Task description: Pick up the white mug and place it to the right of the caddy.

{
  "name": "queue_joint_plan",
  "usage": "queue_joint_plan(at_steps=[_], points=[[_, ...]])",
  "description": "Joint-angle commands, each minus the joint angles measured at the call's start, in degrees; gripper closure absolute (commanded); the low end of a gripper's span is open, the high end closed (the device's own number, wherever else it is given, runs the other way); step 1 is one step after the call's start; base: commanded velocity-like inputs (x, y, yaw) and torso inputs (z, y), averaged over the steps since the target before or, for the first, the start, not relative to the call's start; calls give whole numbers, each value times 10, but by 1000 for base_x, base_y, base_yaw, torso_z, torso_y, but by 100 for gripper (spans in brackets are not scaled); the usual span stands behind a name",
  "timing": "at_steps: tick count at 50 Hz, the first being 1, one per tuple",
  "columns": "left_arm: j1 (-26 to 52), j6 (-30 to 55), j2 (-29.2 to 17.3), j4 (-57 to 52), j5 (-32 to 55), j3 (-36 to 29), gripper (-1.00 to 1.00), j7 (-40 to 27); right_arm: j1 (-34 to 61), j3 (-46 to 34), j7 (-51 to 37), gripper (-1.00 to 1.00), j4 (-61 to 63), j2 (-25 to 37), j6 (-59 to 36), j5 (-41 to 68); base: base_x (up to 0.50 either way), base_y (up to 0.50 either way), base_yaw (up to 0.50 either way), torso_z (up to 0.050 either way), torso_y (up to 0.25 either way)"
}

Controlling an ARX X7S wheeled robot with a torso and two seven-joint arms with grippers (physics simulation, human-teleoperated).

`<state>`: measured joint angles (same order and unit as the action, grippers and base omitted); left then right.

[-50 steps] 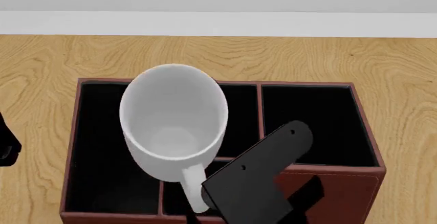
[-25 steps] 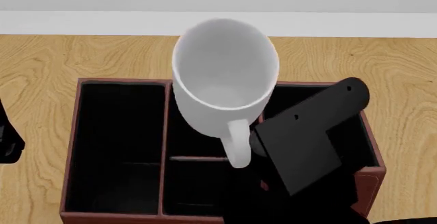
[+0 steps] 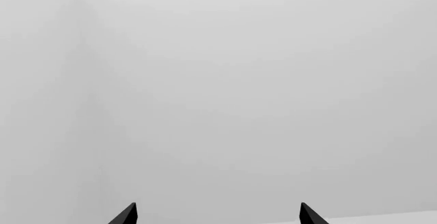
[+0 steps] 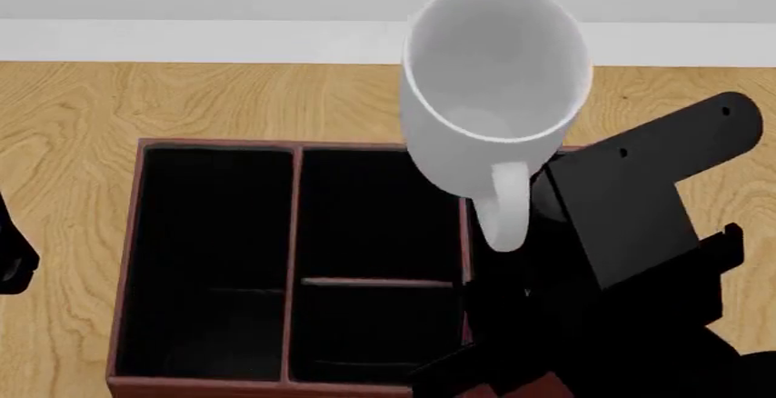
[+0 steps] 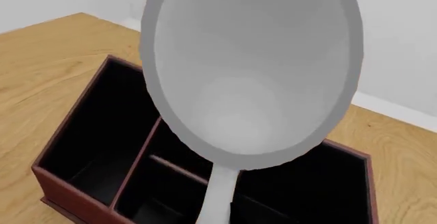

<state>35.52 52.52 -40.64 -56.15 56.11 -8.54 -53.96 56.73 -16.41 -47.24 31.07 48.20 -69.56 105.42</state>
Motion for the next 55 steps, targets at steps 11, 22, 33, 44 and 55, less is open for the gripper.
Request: queue_joint_plan(at_steps=[11,22,33,44,55], points=[[12,1,-6,-3,18,-6,-100,-15,9,22,1,100,-18,48,-2,-14,0,0,0,0,0],[18,-2,-6,2,17,-14,-100,-14,-1,30,24,100,-35,65,-1,-49,0,0,0,0,1],[18,-11,-6,11,6,-22,-100,-7,-10,37,46,100,-53,78,3,-80,0,0,0,0,0],[22,-14,-6,14,3,-29,-100,-6,-19,44,71,100,-77,90,11,-110,0,0,0,0,1],[19,-19,-8,13,2,-32,-100,-4,-30,46,104,100,-111,100,25,-158,0,0,0,0,0]])
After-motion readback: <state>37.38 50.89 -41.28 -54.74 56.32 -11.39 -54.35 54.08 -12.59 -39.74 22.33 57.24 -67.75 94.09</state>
